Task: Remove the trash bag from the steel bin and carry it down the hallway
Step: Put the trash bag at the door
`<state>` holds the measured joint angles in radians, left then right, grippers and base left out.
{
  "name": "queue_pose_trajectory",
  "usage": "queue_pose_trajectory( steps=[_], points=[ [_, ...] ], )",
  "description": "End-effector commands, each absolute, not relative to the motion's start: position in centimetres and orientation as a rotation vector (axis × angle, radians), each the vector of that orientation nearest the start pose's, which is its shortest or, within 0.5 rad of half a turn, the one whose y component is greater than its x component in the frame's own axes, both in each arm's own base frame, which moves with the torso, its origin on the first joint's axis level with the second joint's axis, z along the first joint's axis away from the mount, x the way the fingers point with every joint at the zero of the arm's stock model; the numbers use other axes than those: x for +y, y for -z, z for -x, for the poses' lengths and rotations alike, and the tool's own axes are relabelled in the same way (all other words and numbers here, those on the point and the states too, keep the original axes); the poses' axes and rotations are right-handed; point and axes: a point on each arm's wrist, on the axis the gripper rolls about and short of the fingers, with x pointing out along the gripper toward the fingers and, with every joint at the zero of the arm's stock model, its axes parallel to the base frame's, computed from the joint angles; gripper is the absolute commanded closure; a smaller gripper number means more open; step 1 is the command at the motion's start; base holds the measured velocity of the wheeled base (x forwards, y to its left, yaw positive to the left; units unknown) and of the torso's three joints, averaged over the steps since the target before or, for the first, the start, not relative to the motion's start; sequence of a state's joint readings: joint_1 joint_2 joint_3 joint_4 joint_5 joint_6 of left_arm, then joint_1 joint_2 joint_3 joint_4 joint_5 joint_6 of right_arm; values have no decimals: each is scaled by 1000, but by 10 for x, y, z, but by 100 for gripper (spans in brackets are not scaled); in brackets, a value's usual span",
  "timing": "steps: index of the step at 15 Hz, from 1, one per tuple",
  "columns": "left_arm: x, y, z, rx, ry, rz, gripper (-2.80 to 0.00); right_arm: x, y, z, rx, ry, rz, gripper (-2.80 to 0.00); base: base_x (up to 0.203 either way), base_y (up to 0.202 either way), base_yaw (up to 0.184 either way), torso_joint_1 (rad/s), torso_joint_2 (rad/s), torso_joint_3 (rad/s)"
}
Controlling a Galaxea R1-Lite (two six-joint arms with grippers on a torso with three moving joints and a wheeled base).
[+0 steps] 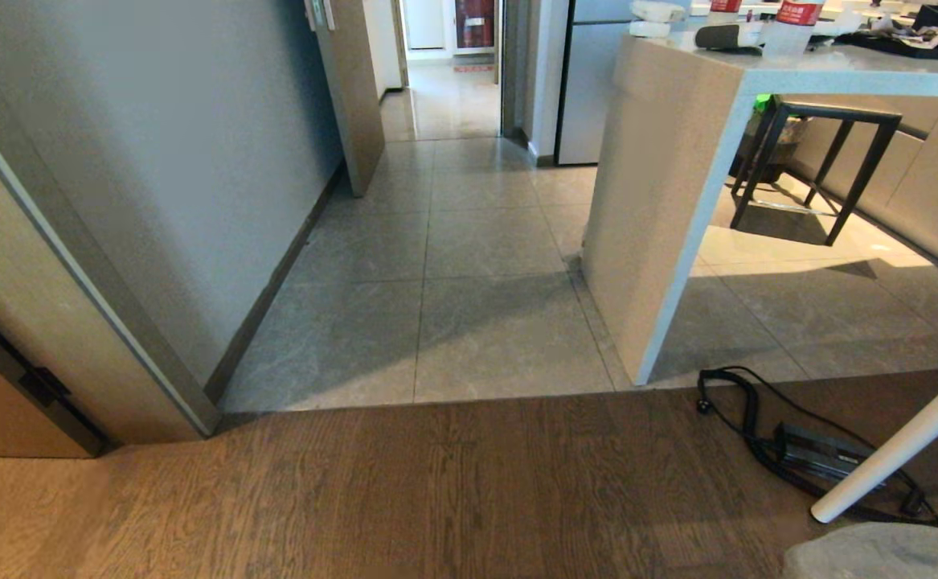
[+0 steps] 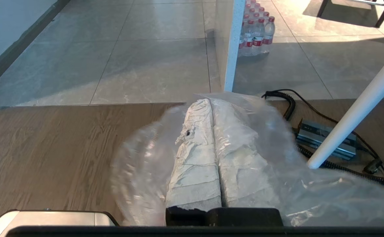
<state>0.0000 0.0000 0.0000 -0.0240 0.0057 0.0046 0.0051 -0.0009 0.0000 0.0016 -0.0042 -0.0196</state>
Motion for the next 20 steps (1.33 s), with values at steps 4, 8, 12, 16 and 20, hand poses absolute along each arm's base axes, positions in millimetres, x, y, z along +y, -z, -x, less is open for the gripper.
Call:
queue_pose_trajectory(
  steps=[4,8,12,16,20],
  points=[
    [0,-75,22,-12,-6,5,0,0,-75,23,0,-2,15,0,0,0,0,0,0,0],
    [0,-75,22,-12,-5,-5,0,0,-75,23,0,-2,15,0,0,0,0,0,0,0],
    [0,-75,22,-14,-5,-5,0,0,-75,23,0,0,15,0,-1,25,1,0,1,1],
    [0,-74,22,-11,-6,5,0,0,-75,23,0,0,12,0,0,162,4,1,4,3],
    [0,-74,22,-11,-6,5,0,0,-75,23,0,0,15,0,0,17,0,-1,0,0]
  ],
)
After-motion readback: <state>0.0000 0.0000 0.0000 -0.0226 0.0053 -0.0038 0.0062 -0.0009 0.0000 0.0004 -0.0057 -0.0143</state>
